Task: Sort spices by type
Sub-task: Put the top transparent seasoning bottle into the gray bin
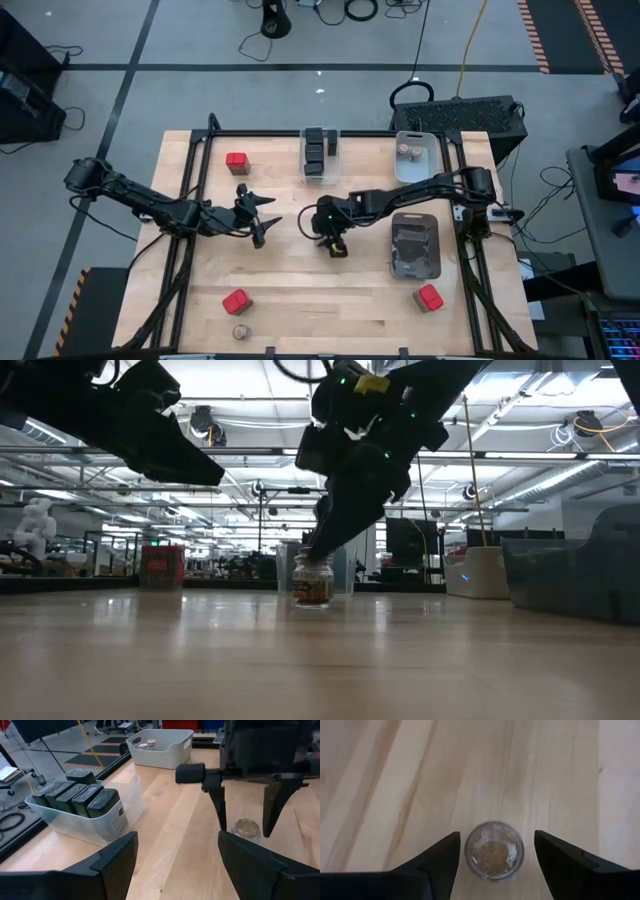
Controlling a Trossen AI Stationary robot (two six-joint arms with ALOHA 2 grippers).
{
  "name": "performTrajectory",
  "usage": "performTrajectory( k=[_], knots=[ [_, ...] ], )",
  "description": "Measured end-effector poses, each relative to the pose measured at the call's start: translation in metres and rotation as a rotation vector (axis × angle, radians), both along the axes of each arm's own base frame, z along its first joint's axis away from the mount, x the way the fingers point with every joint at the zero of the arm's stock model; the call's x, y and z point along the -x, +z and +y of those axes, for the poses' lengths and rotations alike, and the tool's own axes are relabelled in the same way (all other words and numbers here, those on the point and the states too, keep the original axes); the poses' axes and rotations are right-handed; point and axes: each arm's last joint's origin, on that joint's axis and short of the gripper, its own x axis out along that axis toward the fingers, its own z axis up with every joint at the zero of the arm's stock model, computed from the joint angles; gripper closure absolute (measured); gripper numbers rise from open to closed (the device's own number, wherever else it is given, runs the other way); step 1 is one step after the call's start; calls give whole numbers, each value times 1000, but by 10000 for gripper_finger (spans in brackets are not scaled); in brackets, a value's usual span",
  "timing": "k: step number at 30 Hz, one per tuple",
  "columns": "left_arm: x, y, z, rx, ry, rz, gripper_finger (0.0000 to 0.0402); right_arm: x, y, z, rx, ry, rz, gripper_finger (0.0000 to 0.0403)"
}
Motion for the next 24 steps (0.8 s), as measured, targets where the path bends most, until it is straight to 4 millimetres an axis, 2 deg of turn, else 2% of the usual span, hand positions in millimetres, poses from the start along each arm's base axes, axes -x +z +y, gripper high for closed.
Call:
performTrajectory(
  k=[8,16,24],
  knots=[
    [0,0,0,0,0,1,120,-3,-16,2,-19,-17,43,172],
    [0,0,0,0,-1,1,120,-3,-16,2,-22,-24,38,174],
    [0,0,0,0,-1,2,120,-3,-16,2,-22,-24,39,226]
  ],
)
